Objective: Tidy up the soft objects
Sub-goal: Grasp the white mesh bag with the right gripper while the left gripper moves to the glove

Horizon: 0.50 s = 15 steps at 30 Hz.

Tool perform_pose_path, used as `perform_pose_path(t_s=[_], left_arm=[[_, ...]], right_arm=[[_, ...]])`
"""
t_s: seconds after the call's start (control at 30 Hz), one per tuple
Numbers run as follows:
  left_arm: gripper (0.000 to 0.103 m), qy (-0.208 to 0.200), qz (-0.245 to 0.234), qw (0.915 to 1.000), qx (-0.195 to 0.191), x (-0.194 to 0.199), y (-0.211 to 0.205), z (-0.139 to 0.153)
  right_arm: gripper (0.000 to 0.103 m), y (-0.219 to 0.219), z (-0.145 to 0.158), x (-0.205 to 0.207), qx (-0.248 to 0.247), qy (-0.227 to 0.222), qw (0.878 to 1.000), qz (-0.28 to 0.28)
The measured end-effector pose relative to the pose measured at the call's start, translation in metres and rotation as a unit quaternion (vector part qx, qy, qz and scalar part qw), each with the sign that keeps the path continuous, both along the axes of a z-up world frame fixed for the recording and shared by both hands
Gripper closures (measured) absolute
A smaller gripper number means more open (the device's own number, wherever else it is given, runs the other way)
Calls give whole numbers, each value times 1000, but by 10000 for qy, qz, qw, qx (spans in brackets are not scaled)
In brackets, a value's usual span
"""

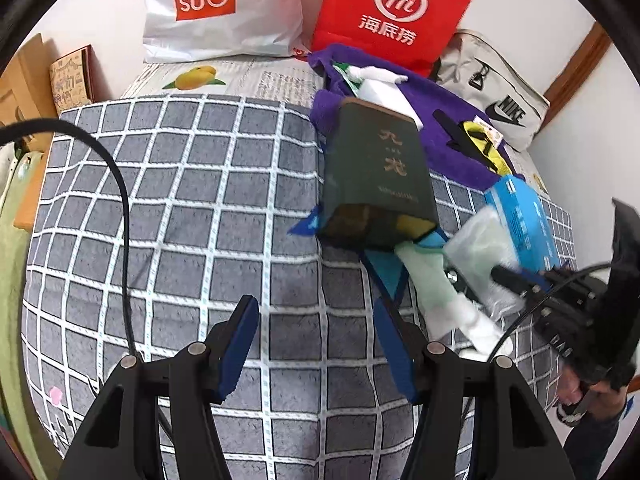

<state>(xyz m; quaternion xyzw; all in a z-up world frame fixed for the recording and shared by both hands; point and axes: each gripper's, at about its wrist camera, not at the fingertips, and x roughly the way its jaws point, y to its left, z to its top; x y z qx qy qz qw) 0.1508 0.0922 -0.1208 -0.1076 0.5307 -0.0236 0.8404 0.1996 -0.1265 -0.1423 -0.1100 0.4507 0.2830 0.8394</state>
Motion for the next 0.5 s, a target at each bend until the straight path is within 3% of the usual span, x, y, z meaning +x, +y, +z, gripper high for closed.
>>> perform_pose_path(t_s=[0.37,0.5], left_arm=[[45,34,-505,9984,-250,9,-46,-16],[45,153,-713,9958,-556,15,-66,-27]], right_arm=[[97,-31,31,-33,478,-377,9970,-473],[97,-44,38,-43,663,-473,9946,-639]])
